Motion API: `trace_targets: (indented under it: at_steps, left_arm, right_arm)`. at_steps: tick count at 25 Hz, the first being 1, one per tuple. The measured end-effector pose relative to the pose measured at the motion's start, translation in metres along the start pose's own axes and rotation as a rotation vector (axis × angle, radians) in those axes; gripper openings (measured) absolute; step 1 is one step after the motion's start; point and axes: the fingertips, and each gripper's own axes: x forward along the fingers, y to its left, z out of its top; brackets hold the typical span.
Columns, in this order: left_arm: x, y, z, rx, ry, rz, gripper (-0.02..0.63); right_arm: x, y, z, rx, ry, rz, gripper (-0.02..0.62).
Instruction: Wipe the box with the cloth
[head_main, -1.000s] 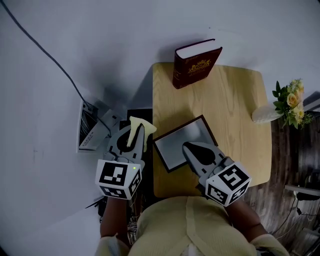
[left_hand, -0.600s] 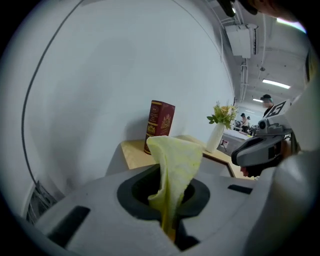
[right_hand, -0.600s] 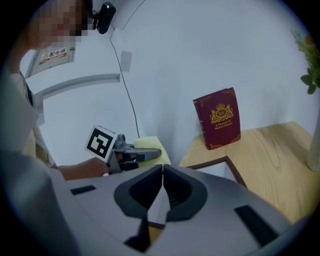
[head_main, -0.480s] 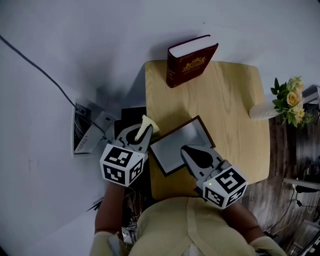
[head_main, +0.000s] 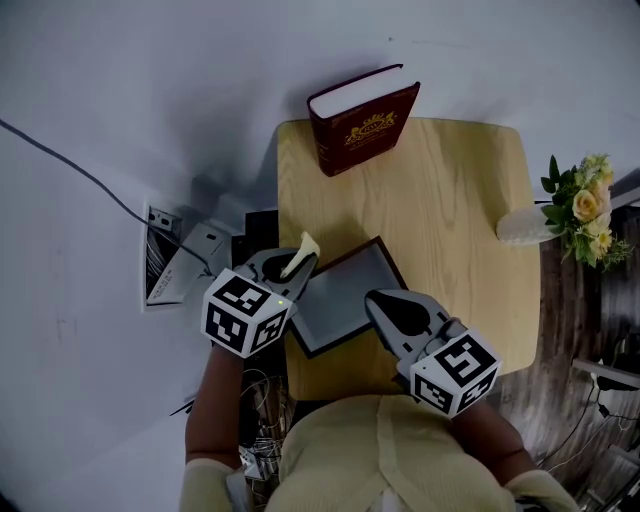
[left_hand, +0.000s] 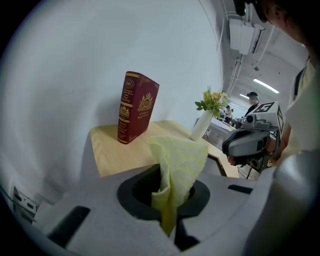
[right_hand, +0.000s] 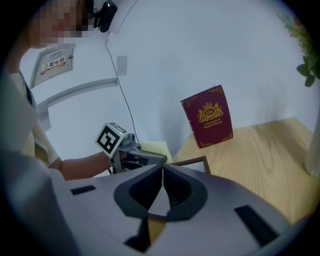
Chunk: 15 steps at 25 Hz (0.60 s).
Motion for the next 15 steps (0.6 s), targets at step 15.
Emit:
trace_targets:
  at_steps: [15]
  left_arm:
    - [0.018, -0.013, 0.011, 0.102, 0.121, -0.107, 0.025]
  right_arm:
    - [-0.006, -0.019, -0.003, 0.022, 0.001, 0.011, 0.031]
